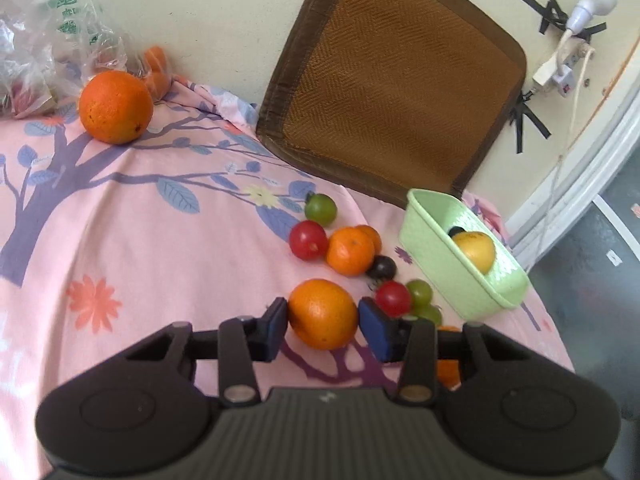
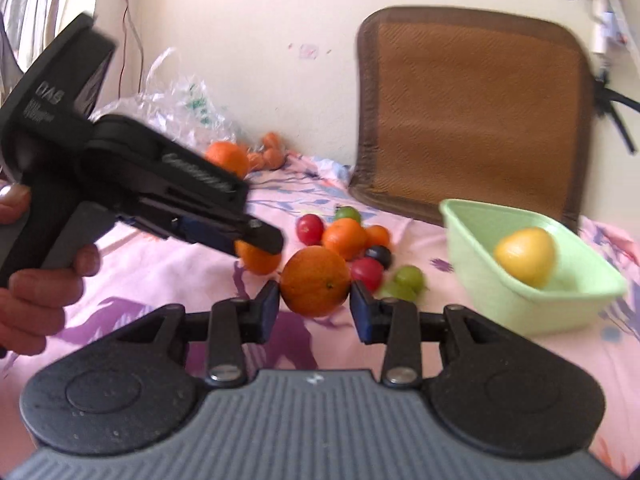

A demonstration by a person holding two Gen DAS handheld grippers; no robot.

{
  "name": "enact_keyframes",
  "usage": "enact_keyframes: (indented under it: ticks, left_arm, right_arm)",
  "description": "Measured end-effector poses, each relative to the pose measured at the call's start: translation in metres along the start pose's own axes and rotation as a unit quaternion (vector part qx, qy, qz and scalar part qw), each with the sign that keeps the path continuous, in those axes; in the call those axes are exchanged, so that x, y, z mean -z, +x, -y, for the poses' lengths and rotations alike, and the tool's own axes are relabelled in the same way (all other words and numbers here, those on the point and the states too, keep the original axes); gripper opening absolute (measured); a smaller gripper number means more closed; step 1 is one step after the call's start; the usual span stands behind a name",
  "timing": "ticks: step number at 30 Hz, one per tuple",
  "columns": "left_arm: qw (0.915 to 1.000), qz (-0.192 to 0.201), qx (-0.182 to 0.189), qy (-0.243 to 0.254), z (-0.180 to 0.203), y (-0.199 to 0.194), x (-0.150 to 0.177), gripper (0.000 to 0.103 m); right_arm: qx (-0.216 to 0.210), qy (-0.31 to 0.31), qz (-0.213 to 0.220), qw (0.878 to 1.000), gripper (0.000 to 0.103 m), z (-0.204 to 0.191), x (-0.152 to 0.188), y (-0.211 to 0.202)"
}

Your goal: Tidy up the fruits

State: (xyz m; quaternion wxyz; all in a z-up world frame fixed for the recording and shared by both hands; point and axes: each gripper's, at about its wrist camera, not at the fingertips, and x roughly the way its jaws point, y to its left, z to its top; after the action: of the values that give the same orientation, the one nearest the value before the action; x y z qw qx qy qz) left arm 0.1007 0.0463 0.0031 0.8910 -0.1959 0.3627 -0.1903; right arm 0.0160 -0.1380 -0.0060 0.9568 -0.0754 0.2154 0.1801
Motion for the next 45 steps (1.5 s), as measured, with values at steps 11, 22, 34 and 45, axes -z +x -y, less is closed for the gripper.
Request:
enact_keyframes:
  ticks: [11,22,34,45]
  left_arm:
    - [0.9906,-0.004,0.024,0.135,0.071,-0.035,0.065,0.04]
    - [0.985,-0.002,-0.03,0.17,0.082,-0.022,0.079,0.048]
    - [0.9813,0.01,0.025,0.19,0.122,-0.003,0.04,0.04]
    - [0.9824,0.029,0.048,0.178,0.158,0.06,-0.019,0.04]
  right_arm:
    - [0.065,0.059,-0.032,0.996,0.041,0.039,0.048,-0.062]
    - [0.054,0.067,-0.033,0.996,0.041,0.041,0.054,-0.058]
    - [0.091,0.078,0.041,0.992,0.018,0.075,0.028,-0.065]
    - [0.067,0.131,0.013,0.989,0.027,0.127,0.023,-0.044]
